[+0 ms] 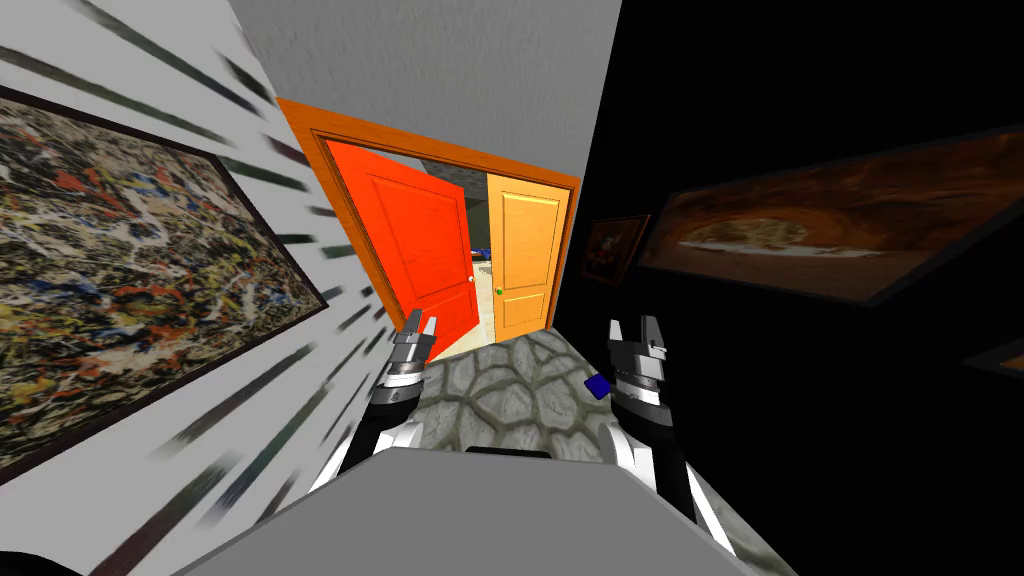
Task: Push the door open
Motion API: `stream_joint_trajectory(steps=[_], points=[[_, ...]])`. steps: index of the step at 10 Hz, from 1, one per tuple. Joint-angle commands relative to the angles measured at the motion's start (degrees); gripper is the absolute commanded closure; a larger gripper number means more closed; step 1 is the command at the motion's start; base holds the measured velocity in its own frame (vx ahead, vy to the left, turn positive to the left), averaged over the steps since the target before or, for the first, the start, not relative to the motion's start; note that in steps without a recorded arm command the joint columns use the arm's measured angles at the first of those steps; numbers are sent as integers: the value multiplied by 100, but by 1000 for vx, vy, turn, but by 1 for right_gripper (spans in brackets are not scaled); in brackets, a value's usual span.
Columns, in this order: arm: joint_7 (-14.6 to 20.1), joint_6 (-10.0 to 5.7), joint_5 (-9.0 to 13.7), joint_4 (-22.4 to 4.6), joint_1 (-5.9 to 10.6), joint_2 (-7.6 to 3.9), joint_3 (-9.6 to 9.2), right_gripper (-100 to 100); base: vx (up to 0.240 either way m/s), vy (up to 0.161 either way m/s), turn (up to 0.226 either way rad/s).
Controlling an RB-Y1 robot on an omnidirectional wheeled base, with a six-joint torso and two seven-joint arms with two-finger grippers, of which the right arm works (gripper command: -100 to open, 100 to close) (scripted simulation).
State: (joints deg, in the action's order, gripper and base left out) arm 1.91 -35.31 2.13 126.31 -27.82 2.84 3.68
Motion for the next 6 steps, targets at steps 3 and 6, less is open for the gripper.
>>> stream_joint_trajectory(steps=[3,6], points=[[331,-74,176,-383,105,-184,-33,-100,136,3,158],[646,-145,344,-749,204,-317,-64,-100,153,0,147]])
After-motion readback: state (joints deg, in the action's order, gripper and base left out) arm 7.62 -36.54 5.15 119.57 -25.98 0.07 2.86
